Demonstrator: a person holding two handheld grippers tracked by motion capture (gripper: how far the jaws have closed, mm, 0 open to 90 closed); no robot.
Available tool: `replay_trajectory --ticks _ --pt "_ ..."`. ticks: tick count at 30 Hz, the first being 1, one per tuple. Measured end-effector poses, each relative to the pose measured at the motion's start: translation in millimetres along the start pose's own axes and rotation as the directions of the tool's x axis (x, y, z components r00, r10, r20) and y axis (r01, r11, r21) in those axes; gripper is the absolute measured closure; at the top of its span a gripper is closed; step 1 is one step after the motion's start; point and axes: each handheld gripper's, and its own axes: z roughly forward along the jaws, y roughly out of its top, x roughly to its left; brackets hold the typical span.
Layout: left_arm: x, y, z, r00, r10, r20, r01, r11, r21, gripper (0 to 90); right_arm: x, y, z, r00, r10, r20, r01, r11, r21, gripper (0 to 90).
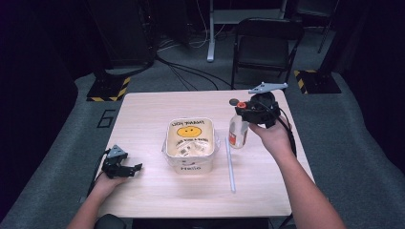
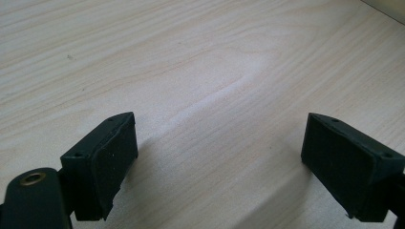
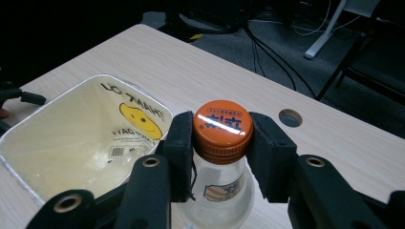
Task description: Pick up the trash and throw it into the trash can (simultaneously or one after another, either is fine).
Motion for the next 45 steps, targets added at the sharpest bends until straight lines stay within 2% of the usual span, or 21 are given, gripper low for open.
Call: replay_trajectory --ticks 10,17,27,45 --pt "0.0 0.0 0.0 1.0000 0.001 0.000 -0.001 1.0000 0.000 12.0 7.6 16.8 -11.6 0.9994 -0.011 -0.034 0.010 1.000 -0.024 62.2" --pt "0.0 0.0 0.0 1.0000 0.000 0.000 0.000 1.0000 0.000 11.9 13.9 29.7 -21.0 0.9985 -0.039 -0.039 0.037 0.998 -0.044 62.2" --pt "0.0 0.0 0.0 1.0000 0.001 0.000 -0.001 1.0000 0.000 12.0 19.0 46.3 -32.9 0.9974 -0.054 -0.049 0.050 0.997 -0.066 62.3" --pt "0.1 0.0 0.0 1.0000 0.001 0.000 -0.001 1.0000 0.000 12.0 27.9 64.4 -40.1 0.9956 -0.076 -0.055 0.071 0.993 -0.093 62.2"
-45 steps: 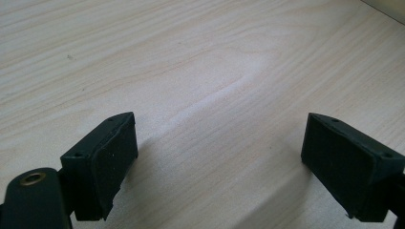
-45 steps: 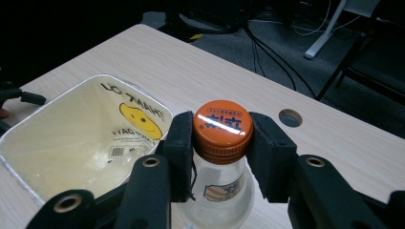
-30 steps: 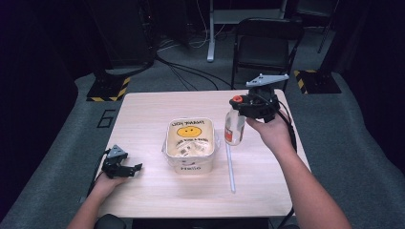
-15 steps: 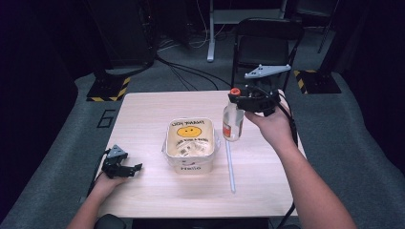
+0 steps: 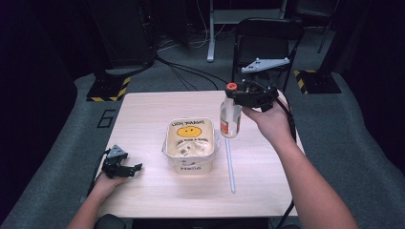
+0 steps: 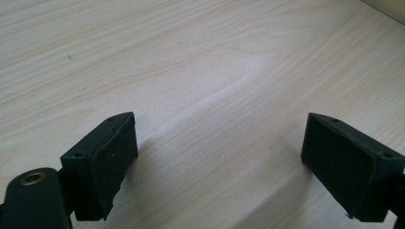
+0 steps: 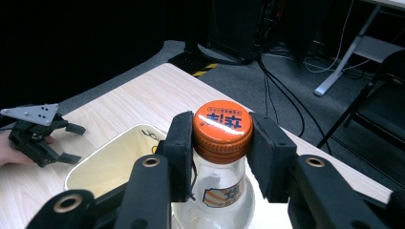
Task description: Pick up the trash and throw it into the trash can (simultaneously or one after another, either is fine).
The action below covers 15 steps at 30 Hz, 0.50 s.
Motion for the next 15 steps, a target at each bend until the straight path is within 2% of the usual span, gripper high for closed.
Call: replay_trajectory --ticks 15 --pt "0.2 0.0 -0.1 1.0000 0.003 0.000 -0.003 1.0000 0.002 12.0 18.9 14.5 11.6 0.9987 -0.035 -0.037 0.034 0.999 -0.009 62.3"
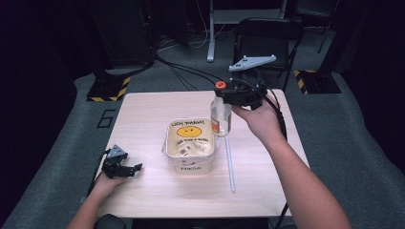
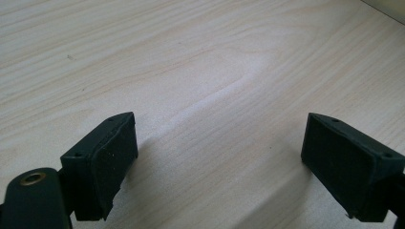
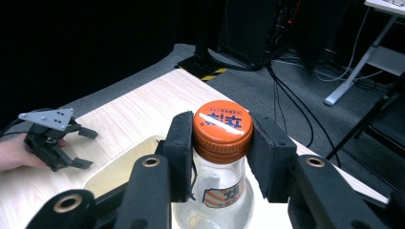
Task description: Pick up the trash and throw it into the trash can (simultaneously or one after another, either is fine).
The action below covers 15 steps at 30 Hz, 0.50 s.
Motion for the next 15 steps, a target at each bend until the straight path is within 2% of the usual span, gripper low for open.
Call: replay_trajectory --ticks 15 --pt "-0.5 0.0 0.5 1.0000 -0.008 0.001 0.008 1.0000 -0.005 12.0 24.6 15.0 22.7 0.9975 -0.038 -0.059 0.037 0.999 -0.017 62.3"
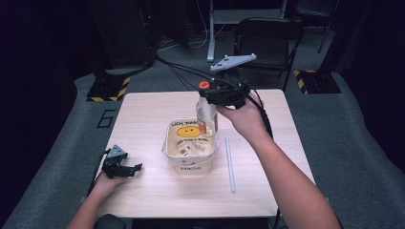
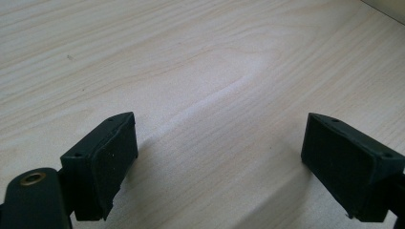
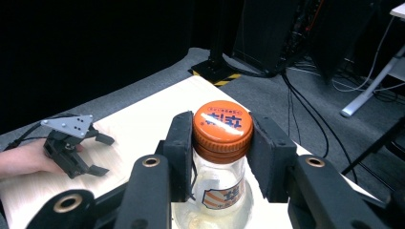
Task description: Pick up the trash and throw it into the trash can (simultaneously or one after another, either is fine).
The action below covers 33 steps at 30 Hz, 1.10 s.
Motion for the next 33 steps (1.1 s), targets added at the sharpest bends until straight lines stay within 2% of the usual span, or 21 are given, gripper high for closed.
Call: replay_trajectory --ticks 8,17,33 --pt "0.0 0.0 0.1 1.0000 0.000 0.000 0.000 1.0000 0.000 11.9 10.2 3.2 12.9 0.9998 0.000 -0.020 0.000 1.000 -0.005 62.3" --pt "0.2 0.1 0.2 1.0000 0.002 0.001 -0.002 1.0000 -0.002 11.9 17.1 -1.3 30.3 0.9998 -0.019 -0.008 0.019 1.000 0.005 62.3" --pt "1.1 0.7 -0.5 0.9999 0.012 0.005 -0.013 0.9999 0.011 11.9 7.3 -30.1 59.2 0.9997 0.013 0.019 -0.014 0.999 0.041 62.3"
